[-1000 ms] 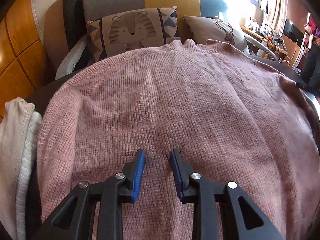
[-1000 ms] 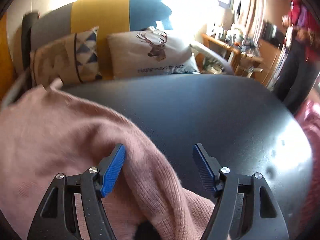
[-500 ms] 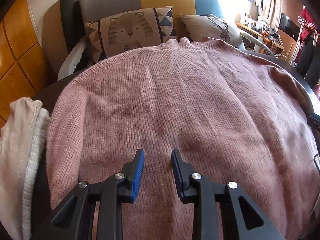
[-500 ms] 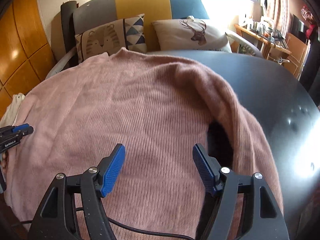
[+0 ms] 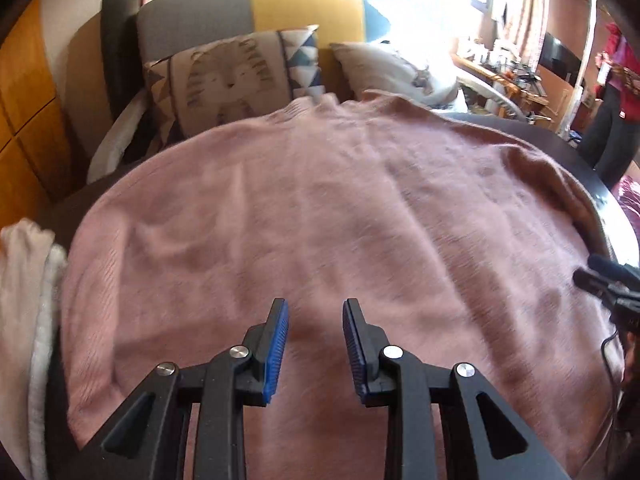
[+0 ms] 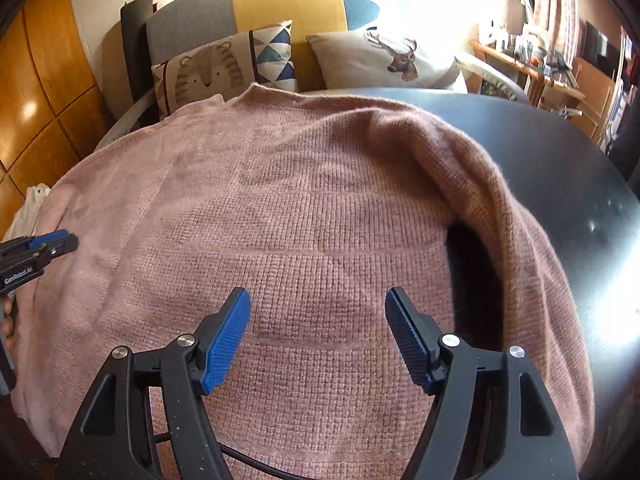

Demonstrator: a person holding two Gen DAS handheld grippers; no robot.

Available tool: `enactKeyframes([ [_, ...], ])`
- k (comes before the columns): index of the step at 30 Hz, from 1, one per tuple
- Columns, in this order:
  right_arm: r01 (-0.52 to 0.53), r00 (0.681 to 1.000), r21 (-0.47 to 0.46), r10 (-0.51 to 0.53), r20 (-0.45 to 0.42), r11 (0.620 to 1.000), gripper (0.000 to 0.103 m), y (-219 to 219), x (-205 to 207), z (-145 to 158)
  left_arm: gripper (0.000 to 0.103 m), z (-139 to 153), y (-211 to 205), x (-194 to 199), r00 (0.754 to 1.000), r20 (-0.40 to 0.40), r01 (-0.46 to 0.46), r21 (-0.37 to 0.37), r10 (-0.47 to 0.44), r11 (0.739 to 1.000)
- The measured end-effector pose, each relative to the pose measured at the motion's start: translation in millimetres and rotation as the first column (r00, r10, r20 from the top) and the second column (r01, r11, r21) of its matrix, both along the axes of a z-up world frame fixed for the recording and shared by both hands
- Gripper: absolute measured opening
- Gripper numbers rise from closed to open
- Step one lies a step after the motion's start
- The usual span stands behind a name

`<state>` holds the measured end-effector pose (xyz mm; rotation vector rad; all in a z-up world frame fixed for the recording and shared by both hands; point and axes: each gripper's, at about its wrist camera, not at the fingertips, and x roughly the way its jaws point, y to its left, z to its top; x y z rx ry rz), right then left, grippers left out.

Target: Fold clothes

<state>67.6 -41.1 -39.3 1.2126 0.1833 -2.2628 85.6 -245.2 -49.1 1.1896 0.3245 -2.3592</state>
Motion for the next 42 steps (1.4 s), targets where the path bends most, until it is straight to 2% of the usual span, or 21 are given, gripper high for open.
enactKeyframes([
  [2, -0.029, 1.000, 0.026, 0.029, 0.006, 0.999, 0.077, -5, 3, -5, 0.028, 2, 4, -19, 1.000, -0.017, 0.023, -0.018, -0.024, 1.000],
  [5, -0.047, 0.998, 0.049, 0.049, -0.029, 0.998, 0.087, -15, 14, -7, 0.028, 3, 7, -42, 0.998, -0.038, 0.044, -0.021, -0.044, 0.999],
  [7, -0.058, 0.997, 0.058, 0.060, -0.046, 0.997, 0.092, -23, 21, -7, 0.028, -4, 8, -50, 0.999, -0.019, 0.049, -0.039, -0.049, 0.998],
  [9, -0.077, 0.995, 0.057, 0.080, -0.053, 0.995, 0.093, -30, 26, -5, 0.028, -13, 7, -52, 0.999, 0.005, 0.051, -0.045, -0.050, 0.998],
  [15, -0.156, 0.985, 0.067, 0.160, -0.062, 0.986, 0.096, -52, 38, 1, 0.032, -19, -3, -15, 0.999, -0.048, 0.024, -0.042, -0.026, 0.999],
  [21, -0.266, 0.958, 0.113, 0.275, -0.079, 0.957, 0.097, -80, 54, 8, 0.033, -22, -27, 46, 0.997, -0.036, -0.067, -0.040, 0.066, 0.997],
  [25, -0.302, 0.950, 0.060, 0.306, -0.062, 0.951, 0.097, -83, 54, 15, 0.033, -23, -38, 70, 0.996, -0.007, -0.086, -0.078, 0.085, 0.993],
  [27, -0.292, 0.954, 0.044, 0.295, -0.053, 0.955, 0.097, -80, 50, 19, 0.033, -23, -41, 76, 0.996, -0.012, -0.085, -0.065, 0.084, 0.994],
  [30, -0.259, 0.963, 0.018, 0.260, -0.076, 0.966, 0.097, -60, 42, 34, 0.033, -22, -40, 74, 0.997, -0.006, -0.081, -0.072, 0.080, 0.994],
  [34, -0.207, 0.959, 0.065, 0.216, -0.184, 0.976, 0.097, -16, 49, 62, 0.033, -22, -36, 70, 0.997, 0.007, -0.073, -0.089, 0.074, 0.993],
  [37, -0.109, 0.962, 0.124, 0.136, -0.237, 0.986, 0.097, 28, 66, 71, 0.033, -22, -39, 68, 0.997, 0.010, -0.069, -0.069, 0.070, 0.995],
  [39, -0.015, 0.969, 0.151, 0.052, -0.243, 0.988, 0.097, 64, 73, 71, 0.032, -20, -39, 67, 0.998, 0.020, -0.062, -0.060, 0.063, 0.996],
  [42, 0.096, 0.968, 0.214, -0.041, -0.249, 0.972, 0.097, 110, 79, 65, 0.032, -8, -34, 58, 0.999, 0.030, -0.024, -0.063, 0.026, 0.998],
])
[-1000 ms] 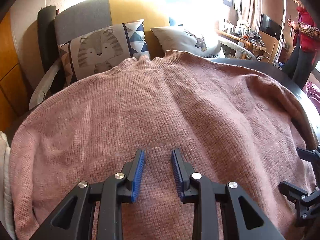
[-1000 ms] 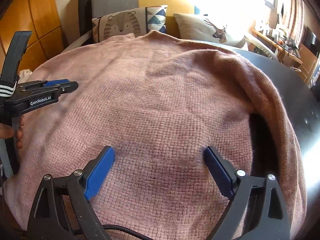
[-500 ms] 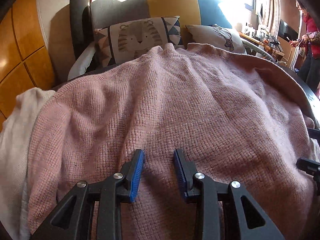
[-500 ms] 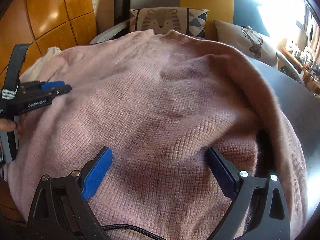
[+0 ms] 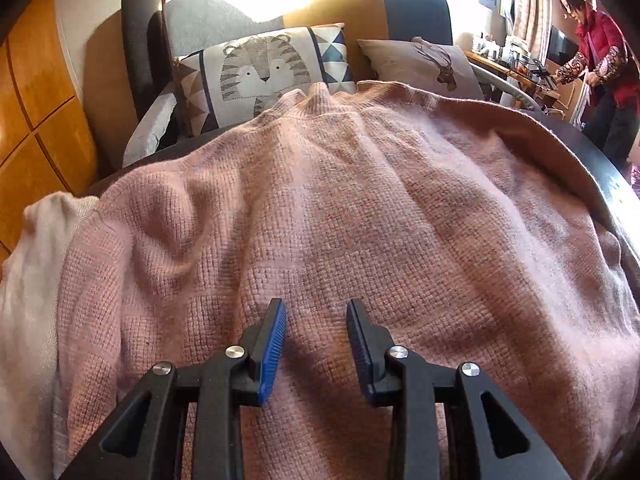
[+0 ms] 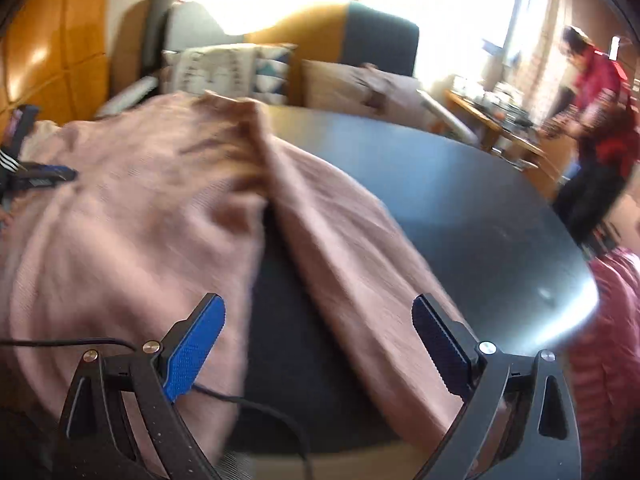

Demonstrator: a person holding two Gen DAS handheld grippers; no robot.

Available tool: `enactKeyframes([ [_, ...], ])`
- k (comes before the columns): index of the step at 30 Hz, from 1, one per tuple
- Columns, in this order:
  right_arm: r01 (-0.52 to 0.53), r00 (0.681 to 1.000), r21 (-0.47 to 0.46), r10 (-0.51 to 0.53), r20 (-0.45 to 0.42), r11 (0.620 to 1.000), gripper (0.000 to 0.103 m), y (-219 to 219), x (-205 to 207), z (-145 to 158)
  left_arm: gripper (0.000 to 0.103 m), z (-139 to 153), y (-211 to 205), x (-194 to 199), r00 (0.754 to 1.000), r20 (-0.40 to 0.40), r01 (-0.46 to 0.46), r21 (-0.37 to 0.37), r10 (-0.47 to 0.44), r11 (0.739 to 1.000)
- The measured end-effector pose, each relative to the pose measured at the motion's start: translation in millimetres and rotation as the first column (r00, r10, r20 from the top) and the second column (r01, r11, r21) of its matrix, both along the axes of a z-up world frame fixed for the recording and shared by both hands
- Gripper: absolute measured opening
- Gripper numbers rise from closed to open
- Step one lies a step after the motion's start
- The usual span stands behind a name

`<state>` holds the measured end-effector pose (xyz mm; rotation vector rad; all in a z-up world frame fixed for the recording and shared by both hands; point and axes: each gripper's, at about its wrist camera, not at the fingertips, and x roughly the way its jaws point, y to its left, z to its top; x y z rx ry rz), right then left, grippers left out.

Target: Fold clothes

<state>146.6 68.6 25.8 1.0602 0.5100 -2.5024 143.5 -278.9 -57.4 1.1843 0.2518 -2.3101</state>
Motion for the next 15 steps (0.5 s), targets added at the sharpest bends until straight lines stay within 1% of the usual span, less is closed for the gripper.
enactKeyframes([
  [2, 0.053, 0.999, 0.024, -0.053, 0.008, 0.998, 0.097, 28, 8, -6, 0.032, 8, 8, -8, 0.999, -0.005, 0.035, -0.014, -0.035, 0.999],
  [4, 0.062, 0.998, 0.069, -0.062, -0.007, 0.996, 0.097, 48, 13, -11, 0.032, 12, 17, -15, 0.998, -0.019, 0.061, -0.029, -0.062, 0.998],
  [7, 0.028, 0.999, 0.132, -0.026, -0.017, 0.991, 0.097, 61, 16, -21, 0.032, 19, 33, -32, 0.995, -0.032, 0.093, -0.030, -0.094, 0.995],
  [11, -0.014, 0.999, 0.168, 0.022, -0.042, 0.986, 0.096, 76, 10, -39, 0.032, 20, 62, -58, 0.992, -0.018, 0.124, -0.044, -0.125, 0.991],
  [12, -0.028, 0.999, 0.165, 0.033, -0.030, 0.986, 0.092, 79, 6, -45, 0.032, 20, 69, -65, 0.991, -0.011, 0.131, -0.051, -0.132, 0.990],
  [13, -0.043, 0.999, 0.161, 0.046, -0.015, 0.986, 0.082, 82, 1, -51, 0.032, 20, 76, -72, 0.990, -0.004, 0.138, -0.057, -0.139, 0.989],
  [15, -0.077, 0.997, 0.104, 0.075, 0.025, 0.992, 0.077, 92, -6, -56, 0.032, 21, 89, -85, 0.989, 0.009, 0.150, -0.061, -0.150, 0.987],
])
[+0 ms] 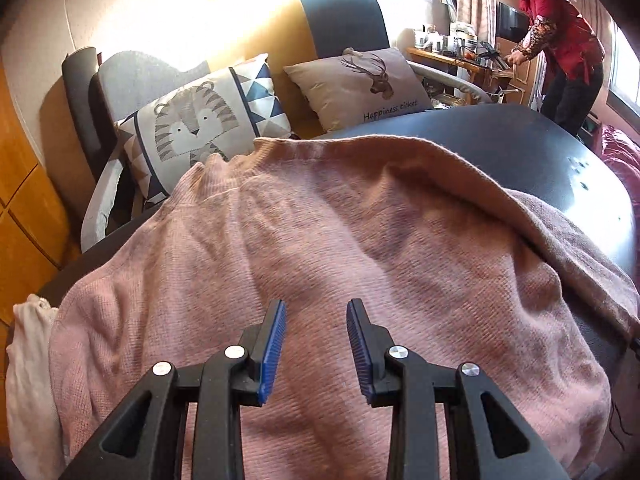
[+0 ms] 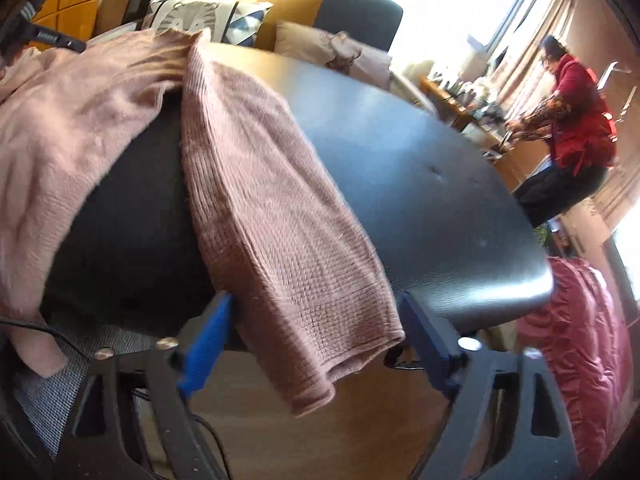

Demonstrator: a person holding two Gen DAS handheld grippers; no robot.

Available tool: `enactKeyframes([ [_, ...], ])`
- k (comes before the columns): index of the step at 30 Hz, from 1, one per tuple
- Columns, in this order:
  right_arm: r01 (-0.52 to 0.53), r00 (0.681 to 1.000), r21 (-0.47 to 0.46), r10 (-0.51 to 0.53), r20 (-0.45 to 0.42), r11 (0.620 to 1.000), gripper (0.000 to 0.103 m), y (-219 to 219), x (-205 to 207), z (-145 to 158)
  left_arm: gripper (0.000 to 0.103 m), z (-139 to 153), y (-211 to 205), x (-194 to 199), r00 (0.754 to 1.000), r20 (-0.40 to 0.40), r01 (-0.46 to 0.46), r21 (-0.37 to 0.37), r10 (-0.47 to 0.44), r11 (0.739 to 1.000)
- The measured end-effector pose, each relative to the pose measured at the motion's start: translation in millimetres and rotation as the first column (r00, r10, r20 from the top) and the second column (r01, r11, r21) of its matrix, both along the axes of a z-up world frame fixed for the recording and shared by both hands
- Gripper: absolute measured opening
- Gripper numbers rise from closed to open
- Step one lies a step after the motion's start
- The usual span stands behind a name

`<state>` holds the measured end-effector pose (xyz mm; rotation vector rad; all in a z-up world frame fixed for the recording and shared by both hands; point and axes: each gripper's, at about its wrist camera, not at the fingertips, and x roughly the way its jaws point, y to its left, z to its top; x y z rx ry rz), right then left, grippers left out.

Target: Fold clothes

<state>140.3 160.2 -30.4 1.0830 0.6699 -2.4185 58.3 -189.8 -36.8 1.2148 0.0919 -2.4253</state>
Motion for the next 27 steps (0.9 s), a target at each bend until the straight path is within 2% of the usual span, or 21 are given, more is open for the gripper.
enactKeyframes([
  [2, -0.044, 0.998, -0.038, 0.045, 0.034, 0.998, 0.048, 4, -6, 2, 0.032, 0, 11, -12, 1.000, 0.020, 0.005, 0.000, -0.005, 1.000],
  [3, -0.067, 0.996, -0.045, 0.069, 0.048, 0.997, 0.016, 5, -8, 4, 0.032, 0, 16, -18, 0.999, 0.031, 0.009, 0.000, -0.009, 1.000],
  [5, -0.080, 0.994, -0.064, 0.085, 0.066, 0.995, 0.012, 9, -15, 9, 0.032, -2, 24, -30, 0.998, 0.051, 0.021, 0.000, -0.021, 1.000],
  [6, -0.084, 0.994, -0.088, 0.091, 0.067, 0.993, 0.005, 13, -18, 15, 0.032, -2, 28, -36, 0.998, 0.060, 0.028, -0.001, -0.028, 1.000],
  [12, -0.037, 0.998, -0.246, 0.025, -0.052, 0.968, 0.005, 38, -48, 78, 0.032, 7, 41, -66, 0.996, 0.045, 0.077, -0.018, -0.076, 0.997],
  [15, 0.010, 0.997, -0.335, -0.033, -0.063, 0.942, 0.005, 51, -83, 105, 0.032, 10, 38, -86, 0.996, 0.046, 0.084, -0.030, -0.082, 0.996],
  [17, 0.067, 0.997, -0.373, -0.080, -0.020, 0.925, 0.005, 62, -116, 114, 0.032, 5, 34, -102, 0.995, 0.057, 0.090, -0.035, -0.088, 0.995],
  [19, 0.130, 0.991, -0.369, -0.135, 0.012, 0.920, 0.005, 69, -155, 113, 0.032, -1, 28, -117, 0.993, 0.068, 0.095, -0.041, -0.093, 0.995],
  [21, 0.179, 0.983, -0.278, -0.184, 0.006, 0.944, 0.006, 64, -192, 100, 0.032, -11, 21, -131, 0.992, 0.083, 0.093, -0.034, -0.090, 0.995],
  [23, 0.220, 0.975, -0.238, -0.224, 0.013, 0.946, 0.014, 60, -226, 83, 0.032, -21, 15, -145, 0.991, 0.097, 0.091, -0.026, -0.088, 0.996],
  [25, 0.271, 0.961, -0.211, -0.277, 0.003, 0.939, 0.040, 57, -253, 68, 0.032, -31, 8, -158, 0.990, 0.111, 0.084, -0.015, -0.082, 0.996],
  [27, 0.293, 0.949, -0.187, -0.309, -0.061, 0.938, 0.058, 53, -263, 62, 0.032, -39, 1, -167, 0.990, 0.122, 0.070, -0.008, -0.069, 0.998],
])
